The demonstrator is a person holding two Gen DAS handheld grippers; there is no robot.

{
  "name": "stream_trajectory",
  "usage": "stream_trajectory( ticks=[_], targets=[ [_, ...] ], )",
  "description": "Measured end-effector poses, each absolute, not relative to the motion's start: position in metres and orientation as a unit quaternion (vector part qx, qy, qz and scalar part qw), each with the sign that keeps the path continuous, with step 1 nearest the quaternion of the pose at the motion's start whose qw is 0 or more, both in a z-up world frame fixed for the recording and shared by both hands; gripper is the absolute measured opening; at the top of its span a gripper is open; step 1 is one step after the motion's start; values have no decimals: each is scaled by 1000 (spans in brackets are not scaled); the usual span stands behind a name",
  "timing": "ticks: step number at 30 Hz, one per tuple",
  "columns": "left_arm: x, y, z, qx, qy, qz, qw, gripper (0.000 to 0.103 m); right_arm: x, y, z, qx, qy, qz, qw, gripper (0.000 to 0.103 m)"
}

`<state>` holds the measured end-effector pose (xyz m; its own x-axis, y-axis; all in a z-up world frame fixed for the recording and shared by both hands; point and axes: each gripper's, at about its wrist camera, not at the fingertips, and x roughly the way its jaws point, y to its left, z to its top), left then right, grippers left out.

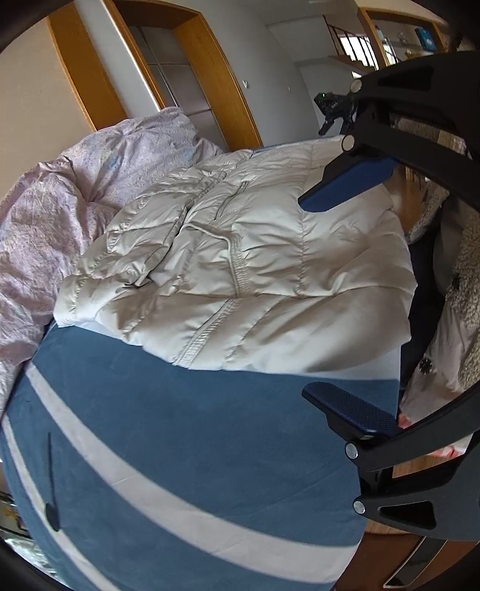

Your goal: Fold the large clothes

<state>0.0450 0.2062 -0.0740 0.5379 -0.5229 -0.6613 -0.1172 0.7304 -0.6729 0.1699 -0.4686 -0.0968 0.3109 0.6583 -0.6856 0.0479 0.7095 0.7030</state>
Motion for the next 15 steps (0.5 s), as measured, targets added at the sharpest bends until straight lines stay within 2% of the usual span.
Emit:
stream_trajectory(
  ticks=[4,15],
  targets=[
    [46,200,-84,-363,474,-134,791,88,169,-459,-98,313,559,226,734,61],
    [33,201,-98,-431,451,-170,763,82,162,-442,-93,279,568,258,730,58]
  ],
)
